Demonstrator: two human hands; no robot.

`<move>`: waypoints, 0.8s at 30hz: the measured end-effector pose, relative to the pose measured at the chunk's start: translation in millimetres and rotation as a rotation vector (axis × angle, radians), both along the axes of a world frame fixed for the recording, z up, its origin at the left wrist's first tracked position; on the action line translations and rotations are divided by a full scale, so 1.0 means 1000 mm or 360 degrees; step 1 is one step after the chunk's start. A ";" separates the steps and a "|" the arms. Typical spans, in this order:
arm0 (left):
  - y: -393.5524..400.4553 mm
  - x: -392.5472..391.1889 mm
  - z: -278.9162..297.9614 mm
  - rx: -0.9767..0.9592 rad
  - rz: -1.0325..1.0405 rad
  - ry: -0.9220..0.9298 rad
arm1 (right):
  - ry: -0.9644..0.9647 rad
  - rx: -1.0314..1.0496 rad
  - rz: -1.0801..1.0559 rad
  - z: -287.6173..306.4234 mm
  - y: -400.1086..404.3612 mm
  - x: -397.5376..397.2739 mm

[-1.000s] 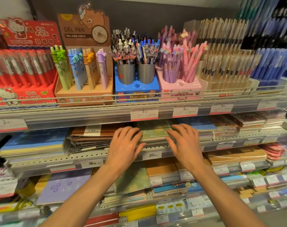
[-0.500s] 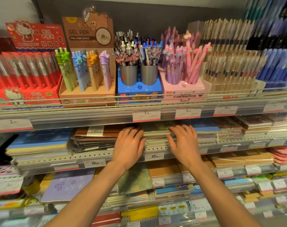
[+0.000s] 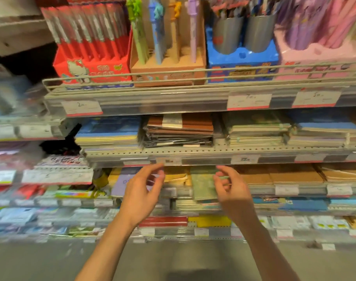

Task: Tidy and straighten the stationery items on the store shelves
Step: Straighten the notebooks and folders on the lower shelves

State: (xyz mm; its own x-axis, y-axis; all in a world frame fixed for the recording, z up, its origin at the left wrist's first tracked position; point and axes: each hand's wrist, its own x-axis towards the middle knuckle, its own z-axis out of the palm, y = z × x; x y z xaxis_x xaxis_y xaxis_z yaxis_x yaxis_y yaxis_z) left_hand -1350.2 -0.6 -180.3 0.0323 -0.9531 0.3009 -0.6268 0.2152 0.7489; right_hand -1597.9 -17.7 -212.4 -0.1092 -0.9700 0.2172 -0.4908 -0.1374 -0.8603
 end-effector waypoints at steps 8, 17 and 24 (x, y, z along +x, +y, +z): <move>-0.001 0.138 -0.054 0.0174 0.0134 0.0254 | 0.0126 0.0181 -0.0175 -0.039 0.021 0.129; -0.026 0.215 -0.080 0.0333 0.0022 0.0085 | 0.0317 0.0294 -0.0276 -0.049 0.002 0.223; -0.055 0.193 -0.115 0.0485 -0.0119 0.0028 | 0.0575 0.0441 -0.0268 -0.072 -0.054 0.223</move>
